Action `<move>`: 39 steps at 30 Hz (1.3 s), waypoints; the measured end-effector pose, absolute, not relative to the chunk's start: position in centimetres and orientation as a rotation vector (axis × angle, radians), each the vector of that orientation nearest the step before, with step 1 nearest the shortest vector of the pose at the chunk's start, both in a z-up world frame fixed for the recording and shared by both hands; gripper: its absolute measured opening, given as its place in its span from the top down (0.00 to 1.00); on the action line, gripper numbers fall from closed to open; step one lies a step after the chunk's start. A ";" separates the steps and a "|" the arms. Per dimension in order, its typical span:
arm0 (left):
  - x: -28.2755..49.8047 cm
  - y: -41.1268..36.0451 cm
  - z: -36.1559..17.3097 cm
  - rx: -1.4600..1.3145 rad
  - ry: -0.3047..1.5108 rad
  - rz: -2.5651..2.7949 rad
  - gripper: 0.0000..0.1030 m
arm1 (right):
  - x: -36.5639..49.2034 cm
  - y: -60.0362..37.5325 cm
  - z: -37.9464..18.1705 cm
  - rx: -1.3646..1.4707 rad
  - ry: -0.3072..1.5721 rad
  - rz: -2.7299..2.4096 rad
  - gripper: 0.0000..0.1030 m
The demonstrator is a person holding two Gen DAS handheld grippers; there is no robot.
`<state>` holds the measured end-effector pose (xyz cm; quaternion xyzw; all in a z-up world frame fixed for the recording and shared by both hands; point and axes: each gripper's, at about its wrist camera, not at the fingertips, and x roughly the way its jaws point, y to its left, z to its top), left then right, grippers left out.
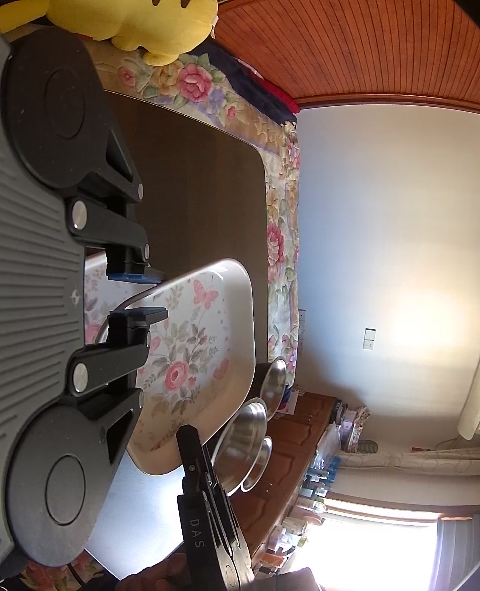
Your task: Organize plates and bowls
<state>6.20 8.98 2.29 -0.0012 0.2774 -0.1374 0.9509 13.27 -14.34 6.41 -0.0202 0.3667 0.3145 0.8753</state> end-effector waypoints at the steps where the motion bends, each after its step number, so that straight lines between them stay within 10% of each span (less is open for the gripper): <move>1: 6.0 9.0 2.2 -0.002 0.563 -0.277 0.86 | 13.2 -14.3 6.4 -0.046 0.763 0.658 0.87; 39: 4.8 9.7 -2.5 -0.014 0.642 -0.227 0.86 | 9.1 -13.7 3.3 -0.016 0.682 0.597 0.86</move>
